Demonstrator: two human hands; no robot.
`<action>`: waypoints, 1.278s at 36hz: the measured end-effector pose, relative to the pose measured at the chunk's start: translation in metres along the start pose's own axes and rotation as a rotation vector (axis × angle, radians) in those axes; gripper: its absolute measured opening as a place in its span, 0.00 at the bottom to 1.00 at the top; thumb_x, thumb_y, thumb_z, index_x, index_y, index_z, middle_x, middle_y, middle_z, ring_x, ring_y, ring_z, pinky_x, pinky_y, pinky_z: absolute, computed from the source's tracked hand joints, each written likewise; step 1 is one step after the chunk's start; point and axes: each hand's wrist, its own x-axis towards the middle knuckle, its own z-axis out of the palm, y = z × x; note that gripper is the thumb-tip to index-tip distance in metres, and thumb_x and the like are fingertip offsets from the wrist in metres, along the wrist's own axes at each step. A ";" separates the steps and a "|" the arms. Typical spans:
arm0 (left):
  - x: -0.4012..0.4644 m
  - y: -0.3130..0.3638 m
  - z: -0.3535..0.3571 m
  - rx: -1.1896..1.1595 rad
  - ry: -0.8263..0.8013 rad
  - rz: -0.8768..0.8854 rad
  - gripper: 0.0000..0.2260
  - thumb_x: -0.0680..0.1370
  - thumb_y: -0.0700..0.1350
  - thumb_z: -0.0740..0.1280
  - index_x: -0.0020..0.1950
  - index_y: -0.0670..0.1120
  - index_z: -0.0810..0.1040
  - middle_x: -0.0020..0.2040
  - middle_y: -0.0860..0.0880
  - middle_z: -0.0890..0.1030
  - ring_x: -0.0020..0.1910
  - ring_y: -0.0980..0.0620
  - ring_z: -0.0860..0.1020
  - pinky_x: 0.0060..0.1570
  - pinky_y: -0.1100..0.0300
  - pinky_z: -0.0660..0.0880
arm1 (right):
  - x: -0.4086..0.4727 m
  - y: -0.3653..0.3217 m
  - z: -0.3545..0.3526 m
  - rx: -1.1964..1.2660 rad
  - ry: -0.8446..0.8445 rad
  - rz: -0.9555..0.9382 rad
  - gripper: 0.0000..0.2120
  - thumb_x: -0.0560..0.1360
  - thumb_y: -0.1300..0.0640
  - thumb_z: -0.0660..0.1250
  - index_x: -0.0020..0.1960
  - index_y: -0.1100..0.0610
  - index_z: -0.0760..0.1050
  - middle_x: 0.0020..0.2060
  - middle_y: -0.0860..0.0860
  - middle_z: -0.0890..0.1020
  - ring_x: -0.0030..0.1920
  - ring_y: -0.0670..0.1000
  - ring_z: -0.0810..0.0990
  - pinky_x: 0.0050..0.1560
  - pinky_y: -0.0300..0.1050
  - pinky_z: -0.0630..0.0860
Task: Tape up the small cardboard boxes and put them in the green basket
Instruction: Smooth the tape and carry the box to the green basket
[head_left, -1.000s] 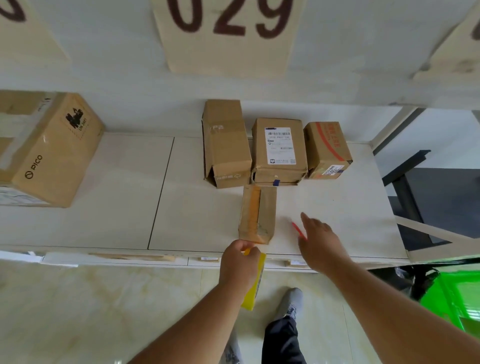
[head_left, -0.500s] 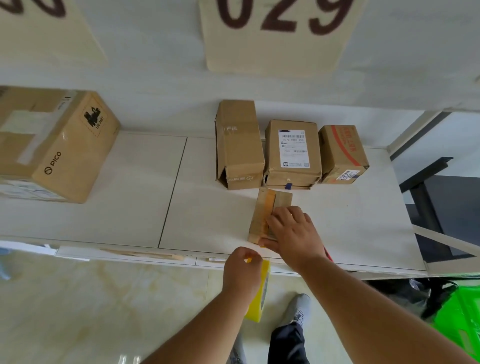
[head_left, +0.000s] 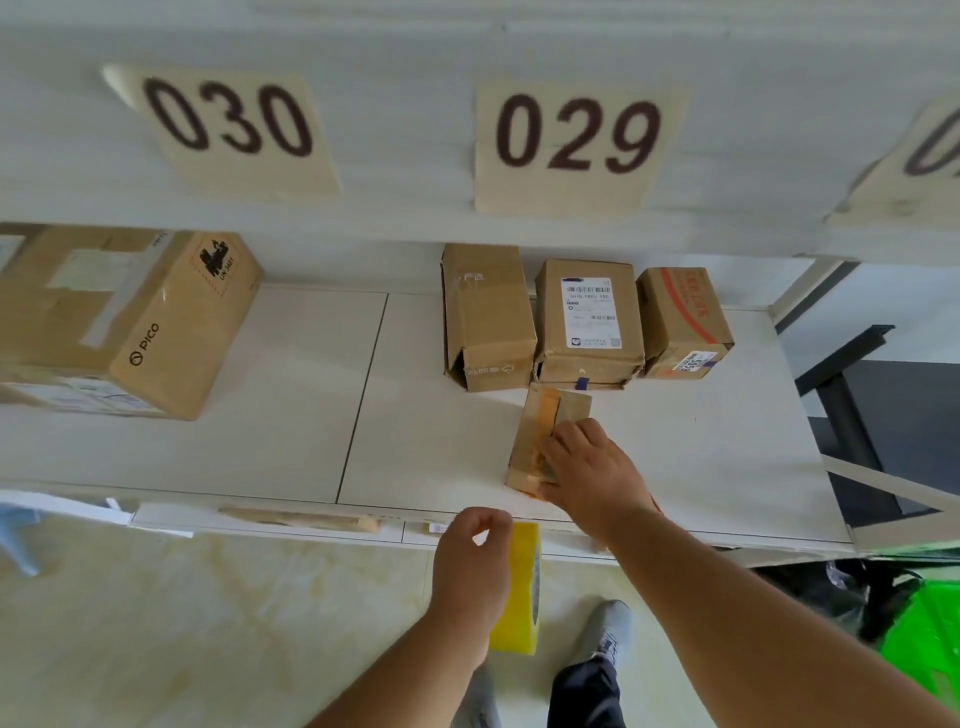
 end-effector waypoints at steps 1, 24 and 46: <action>-0.002 0.004 -0.003 -0.005 0.001 0.010 0.06 0.81 0.50 0.66 0.46 0.53 0.81 0.45 0.58 0.81 0.47 0.57 0.79 0.50 0.57 0.77 | -0.002 -0.002 -0.004 -0.001 -0.008 -0.005 0.26 0.76 0.38 0.67 0.69 0.50 0.70 0.63 0.48 0.72 0.64 0.53 0.68 0.63 0.52 0.76; -0.057 0.115 -0.073 -0.014 -0.315 0.514 0.03 0.73 0.47 0.76 0.44 0.53 0.84 0.55 0.61 0.83 0.57 0.62 0.79 0.52 0.68 0.72 | -0.123 -0.090 -0.173 1.271 0.078 0.350 0.11 0.73 0.51 0.74 0.53 0.53 0.79 0.41 0.51 0.86 0.39 0.46 0.82 0.42 0.47 0.79; -0.089 0.123 -0.083 -0.197 -0.250 0.683 0.03 0.78 0.42 0.71 0.51 0.46 0.82 0.48 0.57 0.86 0.44 0.56 0.86 0.45 0.68 0.78 | -0.141 -0.113 -0.208 1.551 0.035 0.336 0.16 0.81 0.61 0.66 0.58 0.40 0.81 0.53 0.59 0.85 0.46 0.59 0.87 0.48 0.51 0.83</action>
